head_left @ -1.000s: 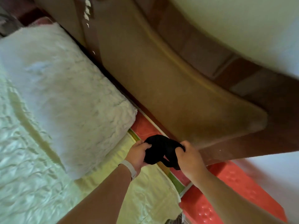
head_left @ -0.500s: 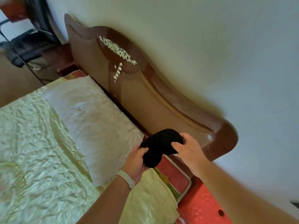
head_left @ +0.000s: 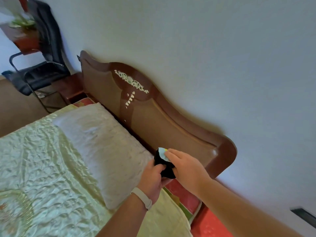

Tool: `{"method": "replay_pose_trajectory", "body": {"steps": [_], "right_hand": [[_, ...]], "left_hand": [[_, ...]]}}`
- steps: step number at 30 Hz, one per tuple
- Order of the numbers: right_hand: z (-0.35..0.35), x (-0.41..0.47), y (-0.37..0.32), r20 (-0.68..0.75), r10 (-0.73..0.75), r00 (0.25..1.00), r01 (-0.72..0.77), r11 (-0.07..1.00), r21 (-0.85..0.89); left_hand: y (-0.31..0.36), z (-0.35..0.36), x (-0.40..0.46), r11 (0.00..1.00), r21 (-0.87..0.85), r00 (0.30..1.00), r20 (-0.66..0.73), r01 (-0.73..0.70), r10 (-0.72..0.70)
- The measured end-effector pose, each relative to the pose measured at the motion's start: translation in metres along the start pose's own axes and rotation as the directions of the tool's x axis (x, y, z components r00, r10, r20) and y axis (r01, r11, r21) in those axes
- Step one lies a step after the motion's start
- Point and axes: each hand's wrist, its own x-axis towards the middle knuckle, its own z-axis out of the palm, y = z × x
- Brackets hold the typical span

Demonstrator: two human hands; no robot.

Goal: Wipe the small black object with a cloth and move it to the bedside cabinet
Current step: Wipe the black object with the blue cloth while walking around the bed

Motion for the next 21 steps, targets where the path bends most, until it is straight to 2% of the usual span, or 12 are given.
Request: {"method": "replay_pose_trajectory", "body": {"steps": [6,9,13,17,19,21], "right_hand": [[0.004,-0.011,-0.029,0.020,-0.030,0.999,0.030,0.999,-0.018],[0.005,-0.014,-0.038,0.026,-0.033,0.999,0.034,0.999,-0.007],[-0.002,-0.013,-0.048,0.077,-0.044,0.996,0.037,0.995,0.094],[-0.033,-0.001,-0.041,0.214,-0.055,0.975,-0.013,0.952,0.307],[-0.051,0.002,-0.030,0.262,-0.065,0.963,-0.016,0.955,0.297],[-0.065,0.001,-0.016,0.248,-0.076,0.966,0.005,0.961,0.275]], "left_hand": [[0.010,-0.015,-0.018,0.980,-0.200,0.999,0.032,0.018,-0.011],[0.017,-0.016,-0.025,0.971,-0.240,0.999,0.043,0.004,0.006],[0.025,-0.011,-0.033,0.989,-0.137,0.998,-0.032,-0.053,0.050],[0.031,-0.007,-0.040,0.996,-0.058,0.993,-0.097,-0.071,0.065],[0.032,-0.003,-0.046,0.998,-0.022,0.991,-0.123,-0.064,0.061],[0.034,0.004,-0.052,0.998,-0.013,0.986,-0.153,-0.067,0.064]]}}
